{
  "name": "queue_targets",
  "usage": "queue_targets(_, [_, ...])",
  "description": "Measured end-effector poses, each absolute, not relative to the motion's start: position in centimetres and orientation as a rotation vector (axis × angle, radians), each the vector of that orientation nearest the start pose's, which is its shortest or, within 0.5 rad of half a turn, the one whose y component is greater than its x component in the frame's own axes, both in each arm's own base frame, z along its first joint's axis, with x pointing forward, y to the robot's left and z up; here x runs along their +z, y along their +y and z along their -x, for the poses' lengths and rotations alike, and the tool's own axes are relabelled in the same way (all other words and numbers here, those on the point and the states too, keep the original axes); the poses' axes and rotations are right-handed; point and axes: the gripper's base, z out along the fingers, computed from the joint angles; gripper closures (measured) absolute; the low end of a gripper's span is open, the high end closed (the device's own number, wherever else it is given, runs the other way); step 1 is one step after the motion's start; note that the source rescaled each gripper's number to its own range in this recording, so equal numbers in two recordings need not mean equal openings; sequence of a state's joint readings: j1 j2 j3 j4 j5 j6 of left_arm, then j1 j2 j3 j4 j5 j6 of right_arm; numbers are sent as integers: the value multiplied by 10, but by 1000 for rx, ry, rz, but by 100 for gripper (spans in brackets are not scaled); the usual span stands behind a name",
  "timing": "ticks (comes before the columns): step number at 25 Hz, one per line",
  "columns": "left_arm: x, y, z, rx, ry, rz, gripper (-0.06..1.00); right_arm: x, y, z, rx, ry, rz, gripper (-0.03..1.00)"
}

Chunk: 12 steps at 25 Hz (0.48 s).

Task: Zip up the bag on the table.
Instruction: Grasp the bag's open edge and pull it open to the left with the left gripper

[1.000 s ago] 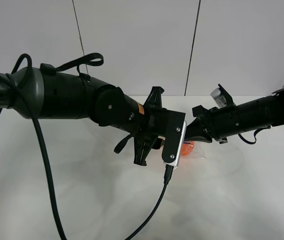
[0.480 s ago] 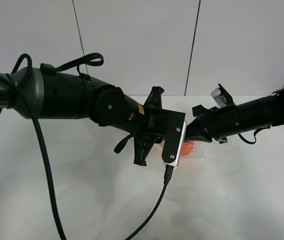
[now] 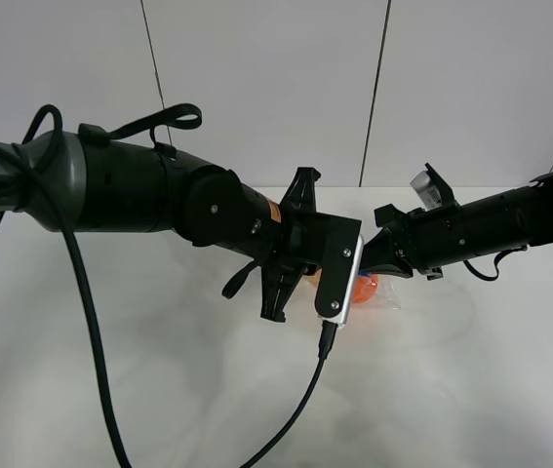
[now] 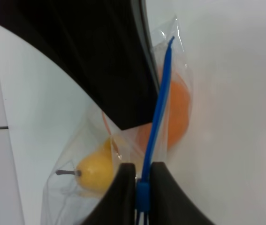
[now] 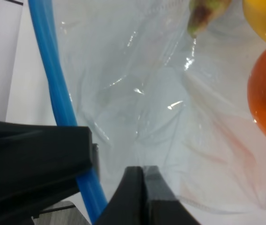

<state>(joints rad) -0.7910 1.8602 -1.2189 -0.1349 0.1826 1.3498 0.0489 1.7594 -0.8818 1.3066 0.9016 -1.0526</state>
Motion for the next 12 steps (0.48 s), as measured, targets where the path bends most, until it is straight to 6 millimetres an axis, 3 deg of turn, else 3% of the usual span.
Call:
queue_targets(7, [207,-285,-293,250,1196,-2003,94,178,85,-307,1193,2505,187,97])
queue_targets(12, [205,-268,-305,275,1252,-2025,94,178,85,-306,1187,2510,197,97])
